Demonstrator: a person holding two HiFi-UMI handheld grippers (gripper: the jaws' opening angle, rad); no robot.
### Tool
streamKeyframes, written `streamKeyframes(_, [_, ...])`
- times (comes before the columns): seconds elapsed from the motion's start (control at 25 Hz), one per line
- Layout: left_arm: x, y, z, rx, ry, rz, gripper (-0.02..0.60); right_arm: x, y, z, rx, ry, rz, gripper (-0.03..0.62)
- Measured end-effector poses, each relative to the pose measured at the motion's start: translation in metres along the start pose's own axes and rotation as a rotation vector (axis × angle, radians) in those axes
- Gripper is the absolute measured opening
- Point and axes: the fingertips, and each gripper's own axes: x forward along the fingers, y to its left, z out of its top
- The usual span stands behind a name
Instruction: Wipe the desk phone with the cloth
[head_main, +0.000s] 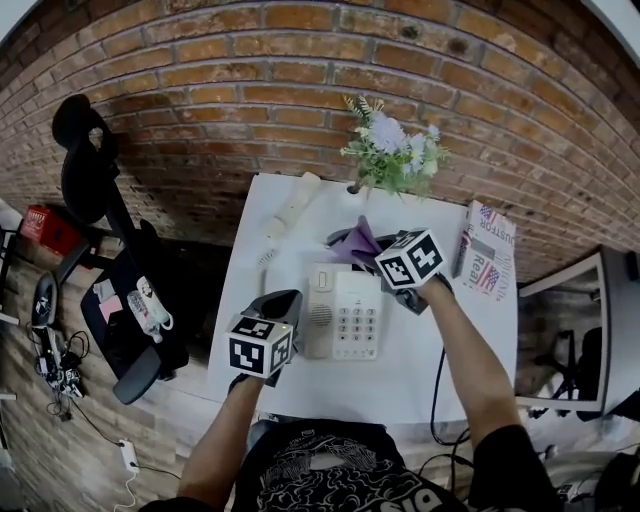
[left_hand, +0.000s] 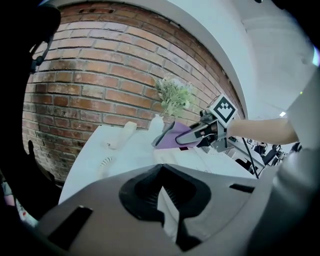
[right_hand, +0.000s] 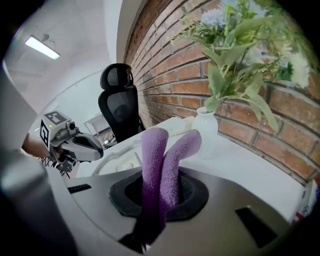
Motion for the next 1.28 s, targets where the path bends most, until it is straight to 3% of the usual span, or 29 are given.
streamKeyframes(0.36, [0.004, -0.008, 0.002, 0.016, 0.000, -0.027, 0.006, -0.019, -0.019, -0.020, 0.048, 0.000, -0.070, 0.049])
streamKeyframes(0.72, [-0.007, -0.011, 0.014, 0.051, -0.013, -0.060, 0.006, -0.046, -0.026, -0.021, 0.092, -0.083, -0.246, 0.049])
streamKeyframes(1.28, [-0.050, -0.018, 0.038, 0.144, -0.057, -0.104, 0.006, -0.123, 0.033, -0.022, 0.154, -0.283, -0.417, 0.049])
